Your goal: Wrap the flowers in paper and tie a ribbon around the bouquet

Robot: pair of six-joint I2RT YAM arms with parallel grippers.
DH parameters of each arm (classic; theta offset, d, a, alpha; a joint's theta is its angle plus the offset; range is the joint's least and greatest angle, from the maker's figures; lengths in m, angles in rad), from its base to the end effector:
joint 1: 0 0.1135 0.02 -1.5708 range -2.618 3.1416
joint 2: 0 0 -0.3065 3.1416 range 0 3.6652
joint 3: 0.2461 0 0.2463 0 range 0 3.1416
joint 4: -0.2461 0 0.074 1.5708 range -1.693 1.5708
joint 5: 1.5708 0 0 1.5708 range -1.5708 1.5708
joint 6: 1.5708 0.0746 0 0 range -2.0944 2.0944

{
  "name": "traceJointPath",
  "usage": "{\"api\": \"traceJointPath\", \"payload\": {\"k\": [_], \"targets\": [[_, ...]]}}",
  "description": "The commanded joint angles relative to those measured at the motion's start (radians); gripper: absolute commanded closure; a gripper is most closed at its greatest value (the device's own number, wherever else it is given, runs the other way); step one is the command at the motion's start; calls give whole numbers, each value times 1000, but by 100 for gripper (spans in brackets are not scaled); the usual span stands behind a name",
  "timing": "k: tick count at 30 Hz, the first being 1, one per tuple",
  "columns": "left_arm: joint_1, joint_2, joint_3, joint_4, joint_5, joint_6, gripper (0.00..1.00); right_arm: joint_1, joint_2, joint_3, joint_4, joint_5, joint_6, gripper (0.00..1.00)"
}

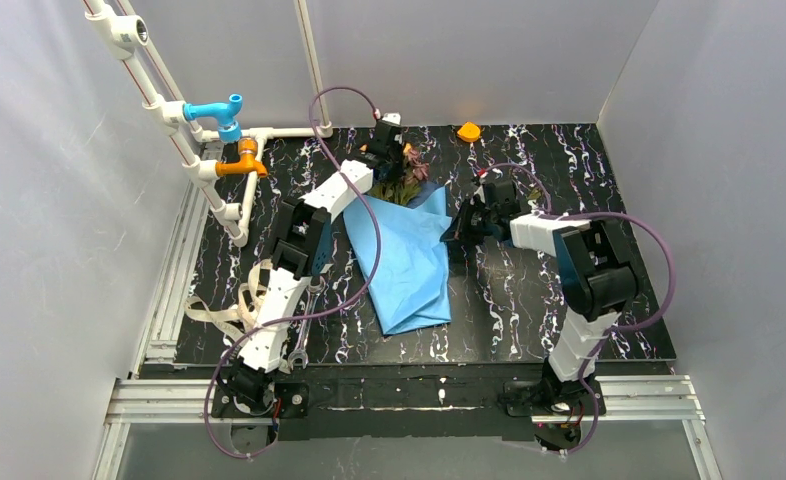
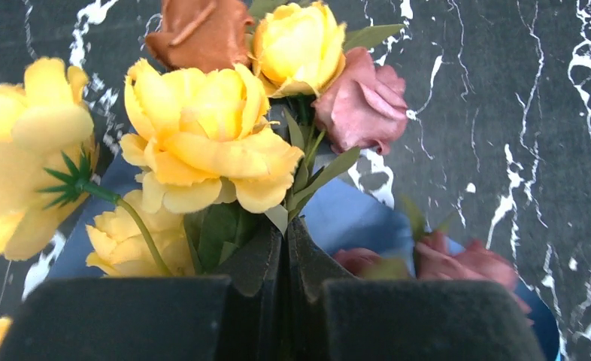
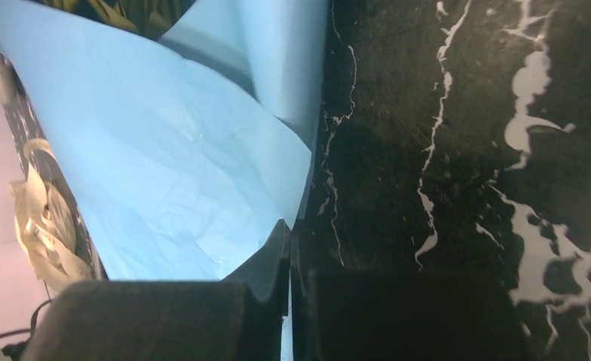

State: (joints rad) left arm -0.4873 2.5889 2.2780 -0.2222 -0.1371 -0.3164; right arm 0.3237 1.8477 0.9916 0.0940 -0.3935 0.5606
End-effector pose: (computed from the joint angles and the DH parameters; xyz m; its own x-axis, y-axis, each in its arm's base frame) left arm 0.5827 -0.2972 0.1833 -0.5387 -0.0633 -0.8401 0.2023 0.9583 -0.2020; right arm 0.3787 0.1572 0.1686 -0.8504 0.2327 -0.4719 -0.1235 0.7836 0.6088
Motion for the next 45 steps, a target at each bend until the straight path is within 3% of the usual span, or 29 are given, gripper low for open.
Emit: {"api": "traceJointPath", "payload": {"k": [1,6,9,13,19,26,32,36,45], "targets": [[-20,-179,-67,-115,-23,-91,100,14,-123,-23,87,141,66,99],[-36,-210,-81,-223,-13,-202,99,62,-190,-40,82,251,106,99],[-36,-211,-94,-247,12,-256,88,97,-208,-51,76,297,121,99],[-36,-233,-86,-276,23,-284,62,126,-207,-68,52,335,143,99],[-33,-336,-130,-306,2,-264,31,126,-196,-107,49,381,175,99],[-32,-484,-228,-286,-35,-168,5,127,-218,-169,61,388,205,99],[-30,-559,-261,-312,-12,-139,2,127,-238,-204,67,424,217,99],[-30,-708,-367,-365,-17,-130,2,127,-269,-231,74,465,230,99],[-32,-1203,-905,-584,-197,-176,2,127,-334,-246,47,521,231,99]]}}
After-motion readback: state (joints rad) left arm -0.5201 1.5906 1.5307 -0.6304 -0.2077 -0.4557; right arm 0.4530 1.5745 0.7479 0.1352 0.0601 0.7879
